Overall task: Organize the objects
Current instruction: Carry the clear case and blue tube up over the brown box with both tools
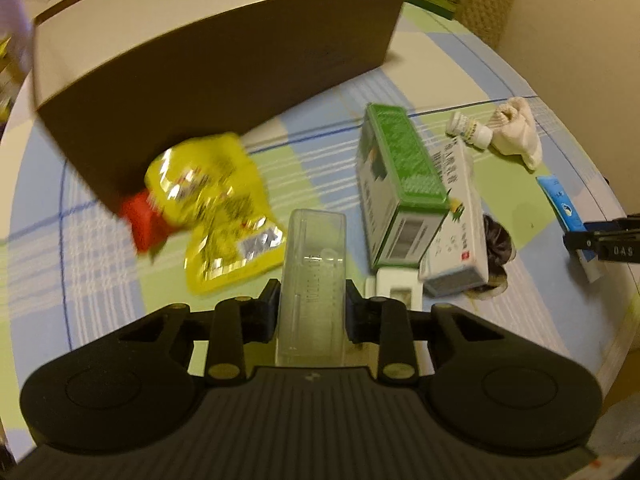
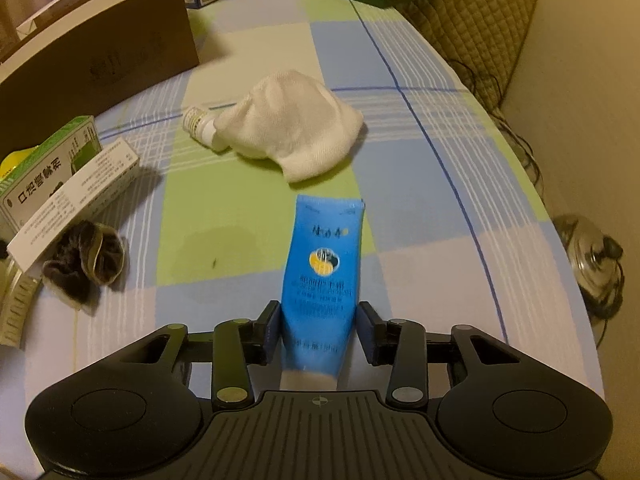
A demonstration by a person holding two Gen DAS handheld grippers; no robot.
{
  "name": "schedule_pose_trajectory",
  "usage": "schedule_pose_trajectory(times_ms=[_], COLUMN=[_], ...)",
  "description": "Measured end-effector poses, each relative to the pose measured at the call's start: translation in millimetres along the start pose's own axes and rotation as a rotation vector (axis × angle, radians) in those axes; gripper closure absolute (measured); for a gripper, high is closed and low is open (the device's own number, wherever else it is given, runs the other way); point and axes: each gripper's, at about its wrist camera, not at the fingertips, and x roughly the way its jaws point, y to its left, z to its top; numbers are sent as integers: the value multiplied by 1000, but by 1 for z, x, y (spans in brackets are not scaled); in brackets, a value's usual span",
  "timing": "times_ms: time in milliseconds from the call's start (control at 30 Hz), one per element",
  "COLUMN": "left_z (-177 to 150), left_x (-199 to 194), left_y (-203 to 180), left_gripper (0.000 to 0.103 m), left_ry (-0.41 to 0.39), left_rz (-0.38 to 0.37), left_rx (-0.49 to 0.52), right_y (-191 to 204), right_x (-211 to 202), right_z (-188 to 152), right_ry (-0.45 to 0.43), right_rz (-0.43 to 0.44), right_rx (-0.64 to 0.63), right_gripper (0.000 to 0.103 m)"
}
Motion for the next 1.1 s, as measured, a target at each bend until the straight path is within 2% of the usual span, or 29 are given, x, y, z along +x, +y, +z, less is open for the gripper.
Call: schedule_pose_trajectory(times_ms=[200, 500, 767, 1100], left_z=[-16, -23, -22, -9], left_x=[-7, -19, -26, -59], left_y=[0, -15, -13, -10], left_gripper=[77, 77, 77, 77], left_ry=[8, -9, -12, -93], left_rz=[44, 81, 121, 140], left_rx=[-73, -117, -160, -214], right_y=[-3, -18, -13, 12], right_x=[0, -17, -39, -67], right_z=[0, -8, 2, 37], right_ry=[-1, 40, -1, -103], right_rz=[37, 134, 208, 319], right_rx=[-57, -72, -104, -168], right_gripper=[66, 66, 66, 66])
